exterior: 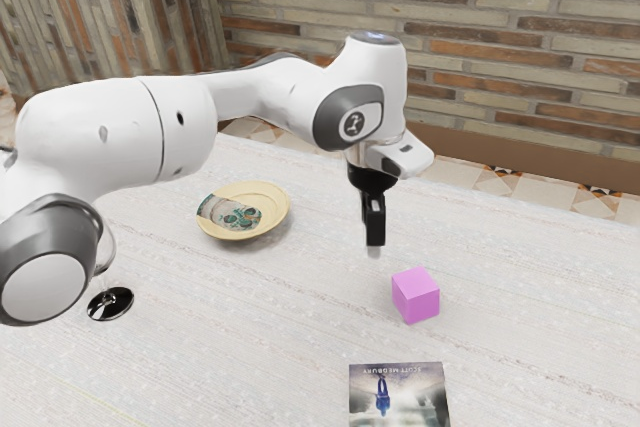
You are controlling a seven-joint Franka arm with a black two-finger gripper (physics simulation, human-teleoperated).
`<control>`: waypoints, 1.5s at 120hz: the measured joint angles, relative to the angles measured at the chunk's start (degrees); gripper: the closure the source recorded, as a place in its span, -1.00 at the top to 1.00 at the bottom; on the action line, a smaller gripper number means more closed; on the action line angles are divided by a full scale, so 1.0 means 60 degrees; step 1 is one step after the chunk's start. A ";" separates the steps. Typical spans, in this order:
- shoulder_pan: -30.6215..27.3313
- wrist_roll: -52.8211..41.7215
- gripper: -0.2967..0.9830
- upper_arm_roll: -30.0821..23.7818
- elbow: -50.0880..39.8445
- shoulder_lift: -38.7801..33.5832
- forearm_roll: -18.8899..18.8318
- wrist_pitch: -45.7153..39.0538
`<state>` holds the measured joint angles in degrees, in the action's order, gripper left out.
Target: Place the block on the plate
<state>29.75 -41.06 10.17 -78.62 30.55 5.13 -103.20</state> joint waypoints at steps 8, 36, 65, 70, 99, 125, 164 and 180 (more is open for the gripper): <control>0.0162 0.0305 0.53 0.0011 0.0237 0.0425 0.0186 -0.0369; 0.0433 0.1356 0.53 0.0362 0.1175 0.1749 0.0435 -0.1320; 0.0455 0.2219 0.54 0.0517 0.1172 0.2463 0.1268 -0.1860; 0.0471 0.2354 0.54 0.0529 0.1181 0.2531 0.1326 -0.1940; 0.0563 0.2972 0.54 0.0541 0.1190 0.2995 0.1606 -0.2407; 0.0608 0.3356 0.21 0.0548 0.1189 0.3206 0.1651 -0.2708; 0.0656 0.3695 0.14 0.0609 0.0557 0.2159 0.1615 -0.2640; 0.0462 0.3784 0.14 0.0627 -0.0857 0.0945 0.1593 -0.2532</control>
<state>32.52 -18.36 13.93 -83.76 36.22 14.69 -118.40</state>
